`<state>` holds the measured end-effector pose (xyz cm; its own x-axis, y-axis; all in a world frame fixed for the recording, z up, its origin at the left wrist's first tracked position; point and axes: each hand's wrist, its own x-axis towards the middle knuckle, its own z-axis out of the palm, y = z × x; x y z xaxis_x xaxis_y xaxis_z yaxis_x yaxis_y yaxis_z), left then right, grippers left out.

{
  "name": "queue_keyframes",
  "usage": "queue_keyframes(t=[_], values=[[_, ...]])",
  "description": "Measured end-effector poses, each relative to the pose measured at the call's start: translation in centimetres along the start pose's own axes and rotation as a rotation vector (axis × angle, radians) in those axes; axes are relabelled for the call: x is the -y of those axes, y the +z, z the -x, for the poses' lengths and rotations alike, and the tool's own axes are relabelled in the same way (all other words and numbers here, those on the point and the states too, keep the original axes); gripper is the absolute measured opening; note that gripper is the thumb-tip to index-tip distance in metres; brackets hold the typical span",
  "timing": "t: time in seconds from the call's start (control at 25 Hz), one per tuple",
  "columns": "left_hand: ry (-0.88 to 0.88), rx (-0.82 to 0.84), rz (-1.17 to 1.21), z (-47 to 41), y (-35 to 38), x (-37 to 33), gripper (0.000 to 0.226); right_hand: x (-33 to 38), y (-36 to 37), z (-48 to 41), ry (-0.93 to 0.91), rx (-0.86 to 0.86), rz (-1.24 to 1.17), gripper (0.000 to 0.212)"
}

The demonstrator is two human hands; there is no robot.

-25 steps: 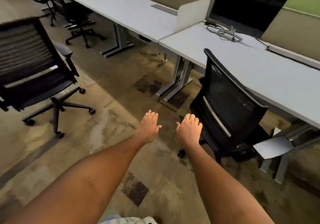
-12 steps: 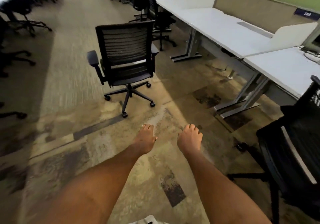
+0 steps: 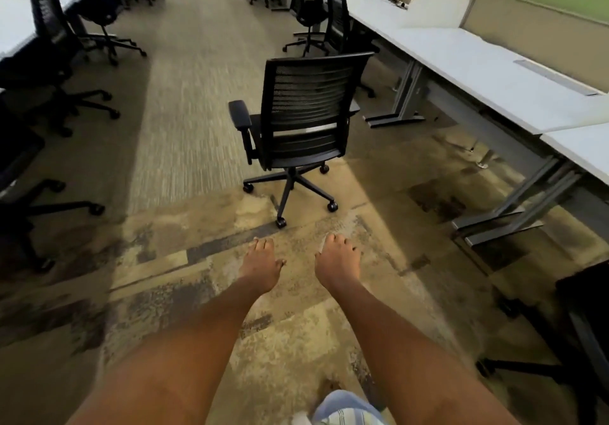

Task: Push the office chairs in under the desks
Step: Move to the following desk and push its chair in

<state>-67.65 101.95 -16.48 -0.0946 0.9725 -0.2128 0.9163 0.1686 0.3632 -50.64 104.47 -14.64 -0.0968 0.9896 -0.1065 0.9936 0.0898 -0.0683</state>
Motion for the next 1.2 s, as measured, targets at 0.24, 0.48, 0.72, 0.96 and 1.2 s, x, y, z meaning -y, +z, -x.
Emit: queue_keyframes(t=[0.24,0.48,0.72,0.96,1.2], values=[[-0.049,-0.038,-0.012,-4.7,-2.2,4.1,0.059,5.1,0.3,-6.0,-0.1,0.017,0.016,0.041],[-0.122,-0.098,-0.03,-15.1,-7.1,6.3,0.054,8.1,-1.9,-17.4,-0.208,0.023,-0.063,0.043],[-0.242,-0.204,0.092,-26.4,-11.7,3.7,0.056,8.6,-6.3,-29.7,-0.45,0.062,-0.165,0.048],[-0.229,-0.377,0.122,-37.5,-16.9,1.0,0.053,8.8,-10.1,-40.2,-0.459,-0.105,-0.194,0.052],[-0.037,-0.528,-0.014,-49.3,-23.9,-2.8,0.068,7.3,-15.2,-50.6,-0.272,-0.266,-0.147,0.046]])
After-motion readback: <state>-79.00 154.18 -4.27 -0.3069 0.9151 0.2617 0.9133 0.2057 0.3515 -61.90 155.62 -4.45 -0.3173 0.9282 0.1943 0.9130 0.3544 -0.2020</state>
